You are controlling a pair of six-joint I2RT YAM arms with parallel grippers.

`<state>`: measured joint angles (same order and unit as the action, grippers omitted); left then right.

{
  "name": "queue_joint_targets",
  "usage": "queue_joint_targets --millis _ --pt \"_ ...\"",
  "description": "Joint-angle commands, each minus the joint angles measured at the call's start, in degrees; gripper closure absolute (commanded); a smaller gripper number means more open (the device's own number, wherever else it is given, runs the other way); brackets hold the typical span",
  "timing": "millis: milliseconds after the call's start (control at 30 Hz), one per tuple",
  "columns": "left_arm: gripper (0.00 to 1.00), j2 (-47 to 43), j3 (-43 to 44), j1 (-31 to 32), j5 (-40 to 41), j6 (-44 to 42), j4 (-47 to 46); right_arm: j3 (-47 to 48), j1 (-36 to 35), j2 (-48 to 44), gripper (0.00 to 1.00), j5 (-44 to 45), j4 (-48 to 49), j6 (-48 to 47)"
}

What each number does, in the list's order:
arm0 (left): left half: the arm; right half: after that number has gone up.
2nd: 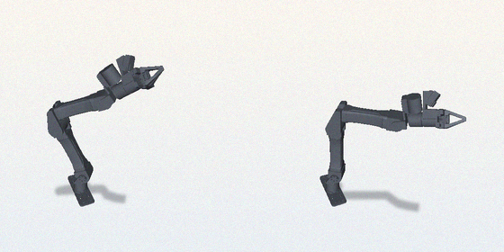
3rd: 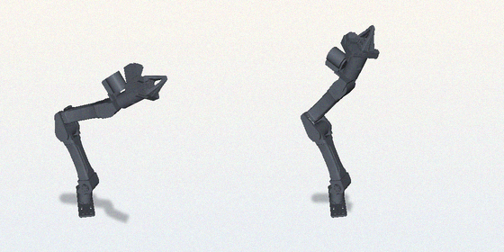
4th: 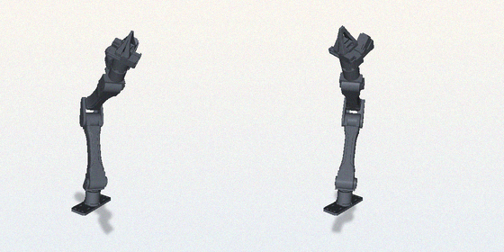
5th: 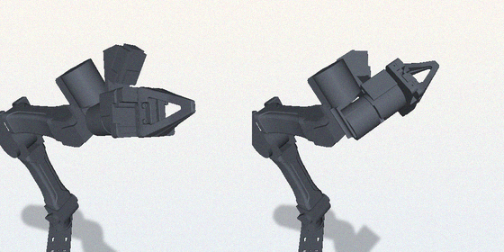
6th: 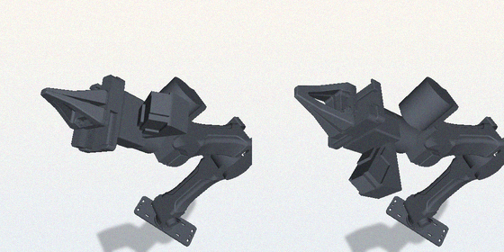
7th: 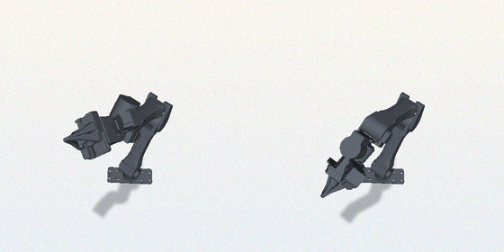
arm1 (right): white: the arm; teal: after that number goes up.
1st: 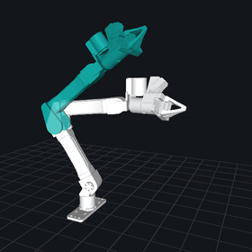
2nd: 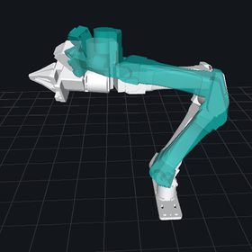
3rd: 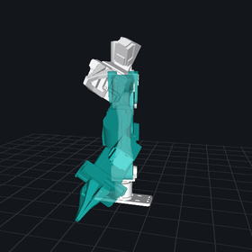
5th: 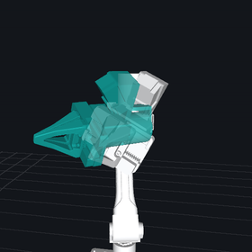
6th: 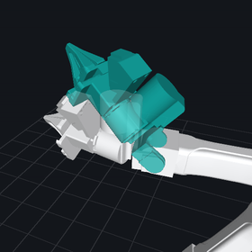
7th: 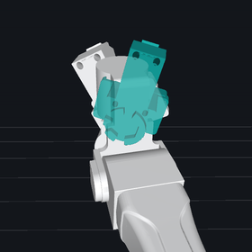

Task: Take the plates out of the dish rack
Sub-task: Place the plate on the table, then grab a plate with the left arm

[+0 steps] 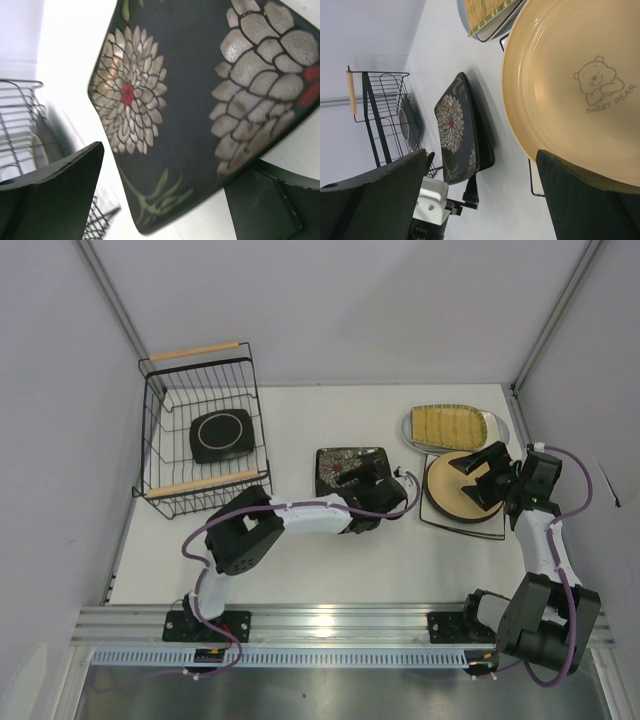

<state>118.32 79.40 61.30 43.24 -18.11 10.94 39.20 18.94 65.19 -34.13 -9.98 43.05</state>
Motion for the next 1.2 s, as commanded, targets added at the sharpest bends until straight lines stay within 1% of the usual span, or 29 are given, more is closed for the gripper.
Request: queue_joint_targets --millis 0,67,200,300,367,467,500,533,600,633,667,700,733,767,800,833,900,933,1033,1067,1100,1167 --pt "0.0 -4.1 2.8 1.9 -6.1 11.9 11.4 -0.7 0.3 0.5 0.0 -0.8 2.3 0.2" --pt "0.0 -6.1 2.7 1.9 -9.8 15.5 13.4 -0.9 0.3 0.5 0.0 -0.8 2.3 0.1" --pt "0.0 -8.0 2.6 1.9 -13.5 19.5 15.9 -0.9 0.3 0.6 0.0 -0.8 2.3 0.0" --pt "0.0 -9.0 2.0 1.9 -15.4 21.5 17.4 -1.0 0.3 0.3 0.0 -0.8 2.2 -0.1" --pt "0.0 -9.5 0.3 1.9 -15.7 22.6 17.7 -1.1 0.3 0.1 0.0 -0.9 2.2 -0.2" --pt "0.0 -11.4 0.1 1.9 -15.4 25.0 19.4 -1.2 0.3 -0.1 0.0 -0.8 2.2 -0.2" --pt "0.0 -12.7 0.1 1.9 -15.4 25.6 19.2 -1.2 0.3 -0.1 0.0 -0.9 2.1 -0.2" --pt "0.0 -16.6 0.5 1.9 -15.1 26.1 18.9 -1.2 0.3 -0.1 0.0 -0.8 2.1 -0.2" --pt "0.0 -21.3 2.1 1.7 -14.2 25.8 17.0 -1.2 0.3 -0.2 0.0 -0.8 2.2 -0.2" --pt "0.0 -23.6 4.5 0.6 -14.1 25.4 15.8 -1.2 0.3 -0.2 0.0 -0.8 2.2 -0.1" --pt "0.0 -28.3 5.7 -0.6 -15.5 25.6 14.3 -1.3 0.3 -0.2 0.0 -0.8 2.4 0.2" --pt "0.0 -30.6 6.4 -2.3 -18.6 26.1 12.5 -1.4 0.3 -0.2 0.0 -0.9 2.7 0.4" --pt "0.0 -32.6 7.3 -7.5 -22.5 28.1 8.2 -1.4 0.3 -0.2 0.0 -1.2 2.8 0.5" --pt "0.0 -36.5 7.1 -11.0 -33.4 30.0 6.0 -1.3 0.3 -0.2 0.0 -1.4 2.9 0.5" --pt "0.0 -38.0 6.3 -15.1 -38.5 32.2 2.5 -1.3 0.3 -0.5 0.0 -1.6 2.9 0.5" --pt "0.0 -39.4 4.2 -24.4 -42.5 39.6 -3.0 -1.3 0.3 -0.7 0.0 -1.9 2.8 0.3" --pt "0.0 -41.5 1.0 -34.0 -52.2 48.2 -9.7 -1.2 0.3 -1.5 0.0 -2.1 2.2 0.1" --pt "0.01 -41.9 -3.6 -42.3 -54.1 57.0 -17.3 -1.3 0.3 -1.6 0.0 -2.2 2.2 0.1" --pt "0.0 -42.3 -11.3 -52.5 -52.5 71.1 -25.1 -1.6 0.3 -2.1 0.0 -2.3 1.9 -0.2" --pt "0.0 -42.2 -12.2 -53.5 -50.1 73.2 -24.7 -1.7 0.3 -2.1 0.0 -2.3 1.9 -0.2" --pt "0.0 -41.8 -13.2 -54.1 -43.9 75.2 -25.1 -1.7 0.3 -1.8 0.0 -2.7 2.1 -0.1" --pt "0.0 -40.9 -17.1 -55.7 -39.0 82.9 -27.5 -1.7 0.3 -1.5 0.0 -3.0 2.2 -0.1"
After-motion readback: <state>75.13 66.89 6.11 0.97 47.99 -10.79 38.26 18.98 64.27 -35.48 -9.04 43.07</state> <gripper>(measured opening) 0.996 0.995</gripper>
